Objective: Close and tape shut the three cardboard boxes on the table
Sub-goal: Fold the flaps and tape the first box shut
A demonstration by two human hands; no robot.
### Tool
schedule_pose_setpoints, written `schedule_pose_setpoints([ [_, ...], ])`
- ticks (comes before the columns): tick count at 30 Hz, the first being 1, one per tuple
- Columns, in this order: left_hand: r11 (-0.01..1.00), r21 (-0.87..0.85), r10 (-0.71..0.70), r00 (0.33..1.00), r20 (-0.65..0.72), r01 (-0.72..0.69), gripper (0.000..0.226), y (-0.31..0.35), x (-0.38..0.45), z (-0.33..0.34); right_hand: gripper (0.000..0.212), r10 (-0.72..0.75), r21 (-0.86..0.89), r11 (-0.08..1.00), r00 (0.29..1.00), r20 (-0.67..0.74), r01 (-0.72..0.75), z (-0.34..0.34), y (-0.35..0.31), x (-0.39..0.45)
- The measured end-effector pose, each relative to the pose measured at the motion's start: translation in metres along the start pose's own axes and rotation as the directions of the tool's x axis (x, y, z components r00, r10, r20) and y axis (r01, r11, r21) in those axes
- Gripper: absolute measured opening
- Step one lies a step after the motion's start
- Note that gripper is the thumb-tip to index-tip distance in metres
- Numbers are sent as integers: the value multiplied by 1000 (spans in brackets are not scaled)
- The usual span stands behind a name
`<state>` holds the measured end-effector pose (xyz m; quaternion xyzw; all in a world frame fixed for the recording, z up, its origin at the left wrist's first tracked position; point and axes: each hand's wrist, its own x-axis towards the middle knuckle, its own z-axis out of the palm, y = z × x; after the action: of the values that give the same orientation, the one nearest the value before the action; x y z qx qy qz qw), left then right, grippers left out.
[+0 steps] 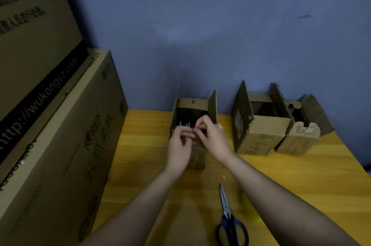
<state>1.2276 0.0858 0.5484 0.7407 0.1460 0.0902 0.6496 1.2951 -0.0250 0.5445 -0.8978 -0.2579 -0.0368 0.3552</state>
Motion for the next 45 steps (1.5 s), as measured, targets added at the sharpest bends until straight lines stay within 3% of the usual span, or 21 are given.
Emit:
schedule_pose_setpoints([
  [1, 993, 72, 97, 993, -65, -92, 18, 1, -2, -3, 18, -1, -4, 1000, 1000, -3, 1, 0, 1, 0],
  [2, 945, 260, 238, 964, -121, -201, 19, 3, 0, -9, 20, -2, -6, 1000, 1000, -13, 2, 0, 1, -1],
  [3, 805, 516, 411, 903, -126, -294, 22, 4, 5, -16, 21, -1, -5, 1000, 1000, -21, 1, 0, 2, -1],
  [4, 595, 723, 561, 825, -60, -352, 28, 3, 12, -23, 21, 1, -1, 1000, 1000, -21, -1, 0, 3, -1],
  [5, 405, 834, 613, 788, 55, -373, 34, 2, 21, -29, 20, 1, 2, 1000, 1000, -16, -1, -1, 4, -2],
  [6, 277, 878, 563, 807, 181, -390, 38, 4, 29, -34, 20, -4, 6, 1000, 1000, -11, 4, -2, 4, -2],
  [7, 213, 885, 465, 840, 280, -413, 38, 6, 33, -37, 19, -12, 12, 1000, 1000, -8, 12, -2, 5, -3],
  [9, 222, 877, 290, 888, 357, -425, 35, 2, 39, -37, 19, -21, 26, 999, 1000, 1, 21, -4, 5, -5],
  [11, 294, 865, 234, 908, 347, -406, 28, -1, 40, -35, 18, -19, 39, 999, 1000, 10, 18, -4, 4, -7],
  [16, 392, 812, 307, 894, 327, -431, 18, -9, 33, -36, 18, 28, 33, 999, 998, 63, -30, -5, 0, -7],
  [19, 430, 788, 319, 891, 324, -440, 17, -12, 32, -37, 16, 144, -4, 990, 982, 125, -144, -8, -7, 0],
  [25, 387, 796, 404, 862, 307, -465, 31, -15, 29, -34, 13, 280, -17, 959, 939, 201, -282, -16, -14, 19],
  [28, 354, 768, 432, 821, 373, -535, 30, -15, 26, -30, 11, 293, -29, 956, 936, 193, -293, -16, -15, 22],
  [36, 392, 756, 425, 832, 357, -524, 19, -15, 28, -28, 34, 278, -16, 960, 955, 102, -278, -12, -14, 13],
  [39, 376, 766, 428, 831, 357, -522, 18, -16, 28, -26, 33, 175, -71, 982, 984, 37, -172, -14, -7, 7],
  [42, 384, 772, 431, 838, 335, -507, 17, -18, 29, -27, 19, -159, -318, 939, 985, -74, 128, -17, 0, -7],
  [45, 390, 781, 399, 854, 333, -487, 22, -16, 30, -29, 20, -271, -456, 857, 963, 0, 241, -15, 4, -19],
])
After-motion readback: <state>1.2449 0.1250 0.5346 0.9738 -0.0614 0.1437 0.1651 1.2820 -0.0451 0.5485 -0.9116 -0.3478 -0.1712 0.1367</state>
